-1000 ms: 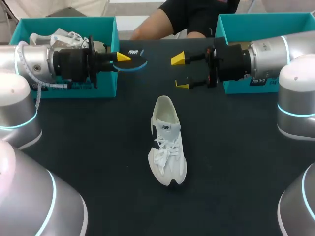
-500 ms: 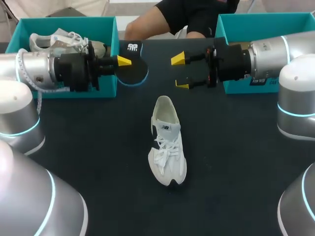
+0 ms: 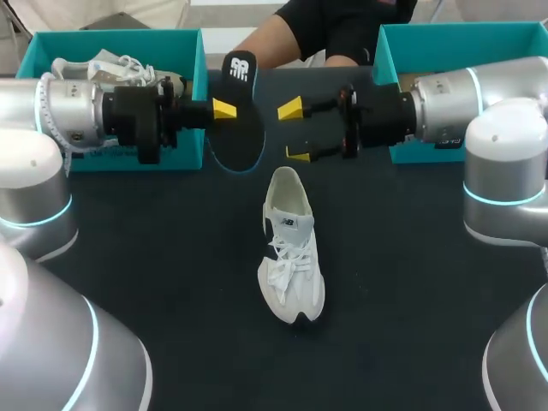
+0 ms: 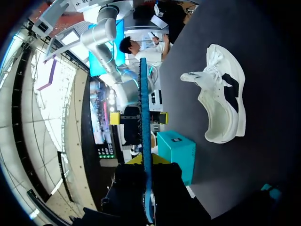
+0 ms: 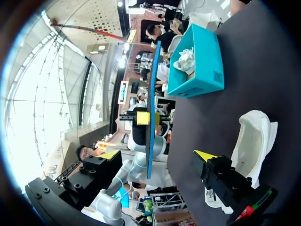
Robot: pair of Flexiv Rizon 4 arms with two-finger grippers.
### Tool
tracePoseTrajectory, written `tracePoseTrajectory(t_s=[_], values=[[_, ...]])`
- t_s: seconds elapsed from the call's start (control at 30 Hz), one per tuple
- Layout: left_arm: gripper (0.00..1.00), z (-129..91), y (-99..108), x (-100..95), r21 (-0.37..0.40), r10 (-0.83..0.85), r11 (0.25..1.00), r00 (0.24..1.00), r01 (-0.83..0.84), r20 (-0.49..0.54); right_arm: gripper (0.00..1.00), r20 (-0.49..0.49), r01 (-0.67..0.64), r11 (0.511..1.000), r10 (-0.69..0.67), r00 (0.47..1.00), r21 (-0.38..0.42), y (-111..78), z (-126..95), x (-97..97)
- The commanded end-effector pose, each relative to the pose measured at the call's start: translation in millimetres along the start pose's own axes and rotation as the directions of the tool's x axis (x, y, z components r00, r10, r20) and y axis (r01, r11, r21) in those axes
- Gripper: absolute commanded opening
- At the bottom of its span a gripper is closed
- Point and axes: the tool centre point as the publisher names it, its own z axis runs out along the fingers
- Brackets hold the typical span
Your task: Take the shoe out of the shoebox, open the shoe tongue, remove and reinsert the insole, then place the shoe into the shoebox
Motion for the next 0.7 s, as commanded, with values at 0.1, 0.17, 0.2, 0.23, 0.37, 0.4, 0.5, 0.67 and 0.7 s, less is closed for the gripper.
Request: tracePoseTrajectory(t_s=[0.1, 0.17, 0.2, 0.23, 0.37, 0.4, 0.5, 0.67, 0.7], values=[[0.0, 20.6, 7.0, 5.3, 0.011, 0.055, 0.998, 0.998, -0.055, -0.005, 1.0, 0.004, -0.004, 1.0, 0.004, 1.0, 0.025, 6.3, 11.6, 1.2], [0.0, 26.2, 6.5, 5.6, 0.014, 0.065, 0.998, 0.998, -0.065, 0.004, 0.8, 0.003, -0.004, 1.0, 0.003, 1.0, 0.028, 6.5, 12.9, 1.4], [0.0, 28.6, 6.4, 5.7, 0.013, 0.075, 0.997, 0.997, -0.075, 0.015, 0.71, -0.001, -0.002, 0.999, 0.002, 1.0, 0.033, 6.6, 13.3, 1.6], [0.0, 30.7, 6.5, 5.9, 0.011, 0.074, 0.997, 0.997, -0.074, 0.027, 0.51, -0.003, -0.001, 0.999, 0.001, 1.0, 0.037, 6.8, 13.9, 1.7], [0.0, 39.0, 6.6, 7.9, 0.01, 0.068, 0.998, 0.997, -0.068, 0.045, 0.4, -0.008, -0.001, 0.999, 0.001, 1.0, 0.046, 7.2, 15.6, 1.1], [0.0, 41.3, 5.4, 7.7, 0.018, 0.065, 0.998, 0.997, -0.066, 0.048, 0.39, -0.01, -0.001, 0.999, 0.002, 1.0, 0.047, 7.3, 15.9, 1.0], [0.0, 47.1, 2.3, 7.0, 0.028, 0.071, 0.997, 0.996, -0.073, 0.055, 0.36, -0.018, 0.002, 0.999, -0.001, 1.0, 0.054, 8.9, 17.2, 0.0], [0.0, 53.7, 2.5, 4.2, 0.026, 0.074, 0.997, 0.994, -0.076, 0.077, 0.34, -0.028, 0.002, 0.998, 0.0, 1.0, 0.066, 10.9, 19.2, -2.8], [0.0, 54.7, 2.7, 3.5, 0.026, 0.072, 0.997, 0.994, -0.074, 0.08, 0.34, -0.029, 0.001, 0.998, 0.0, 1.0, 0.067, 11.1, 19.4, -3.5]])
